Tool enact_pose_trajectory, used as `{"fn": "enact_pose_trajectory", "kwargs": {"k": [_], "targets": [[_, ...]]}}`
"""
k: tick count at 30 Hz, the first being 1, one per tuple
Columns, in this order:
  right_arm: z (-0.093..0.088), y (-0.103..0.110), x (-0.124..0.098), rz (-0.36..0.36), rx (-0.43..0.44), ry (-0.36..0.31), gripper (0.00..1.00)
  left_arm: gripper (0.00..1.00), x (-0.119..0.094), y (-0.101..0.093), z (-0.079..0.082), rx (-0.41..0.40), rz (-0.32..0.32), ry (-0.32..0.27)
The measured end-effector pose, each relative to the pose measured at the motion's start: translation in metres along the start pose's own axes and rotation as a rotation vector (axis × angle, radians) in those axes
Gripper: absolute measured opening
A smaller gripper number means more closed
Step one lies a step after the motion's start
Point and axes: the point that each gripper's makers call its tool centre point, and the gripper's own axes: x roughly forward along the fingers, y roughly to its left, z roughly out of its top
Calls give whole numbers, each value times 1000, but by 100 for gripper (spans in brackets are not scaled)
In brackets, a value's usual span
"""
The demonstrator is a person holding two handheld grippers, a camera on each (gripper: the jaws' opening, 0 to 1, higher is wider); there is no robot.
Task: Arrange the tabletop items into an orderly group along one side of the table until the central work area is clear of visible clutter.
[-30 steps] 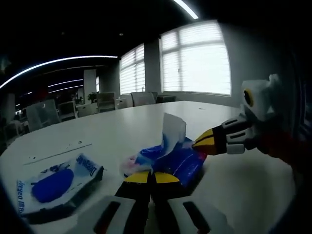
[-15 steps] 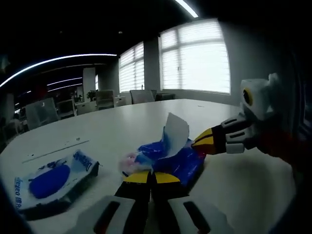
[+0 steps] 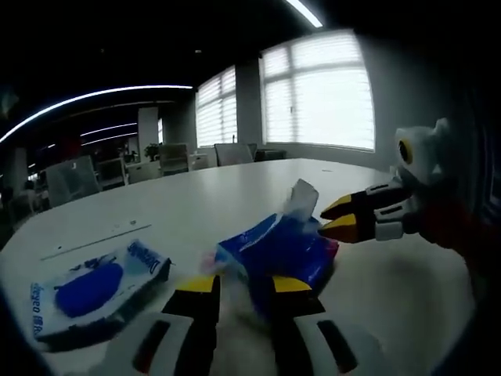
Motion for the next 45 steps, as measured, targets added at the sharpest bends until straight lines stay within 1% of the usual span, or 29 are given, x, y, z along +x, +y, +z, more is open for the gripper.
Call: {"fn": "enact_pose_trajectory", "kwargs": {"k": [3,4,6,7,8,9,11,12,13,15,16,18,20,22,24,28,29,31,33,36,40,45], "targets": [[8,-6,-3,-25,-15,-8,23,24,-5,-1,3,6,-5,-7],[11,-8,-4,-40,-27,-9,24,25,-7,-1,4,11,-5,-6],[17,-8,-9,-44,-30,-18,26,29,-10,3,7,7,1,-7],[25,-9,-11,-49,-20,-41,29,31,-12,4,9,7,2,-11],[28,-10,-11,-52,-21,-41,32,32,-13,4,10,7,0,-13],[30,-10,-11,-52,-31,-40,33,33,-15,5,14,17,-5,-14],[32,-7,-14,-50,-48,-32,32,38,-18,4,15,46,-19,9],[38,-6,-16,-46,-52,-39,33,40,-21,5,20,63,-18,12],[40,-5,-16,-44,-49,-44,33,42,-23,5,21,68,-22,17],[54,-1,-18,-36,-47,-60,33,43,-30,7,30,71,-28,5],[57,1,-18,-28,-53,-59,33,43,-33,9,33,71,-26,2],[66,10,-16,-3,-68,-53,33,43,-39,18,39,73,-12,-2],[74,21,-14,30,-113,-46,30,42,-45,28,41,69,6,-5],[80,25,-12,28,-116,-49,30,42,-50,35,41,65,17,-2],[88,33,-8,41,-121,-57,30,42,-57,49,40,57,45,-3],[99,44,1,58,-131,-65,30,42,-69,70,37,48,78,1],[100,45,2,60,-132,-65,30,42,-70,72,37,48,82,2],[104,54,7,77,-132,-69,30,42,-75,82,36,41,94,6],[107,59,12,79,-144,-69,30,42,-80,91,36,35,111,4],[111,66,16,93,-151,-69,30,42,-86,96,33,32,125,5],[116,76,21,103,-163,-72,30,42,-93,117,35,27,142,2],[120,89,28,122,-173,-70,31,42,-101,131,35,24,160,3]]}}
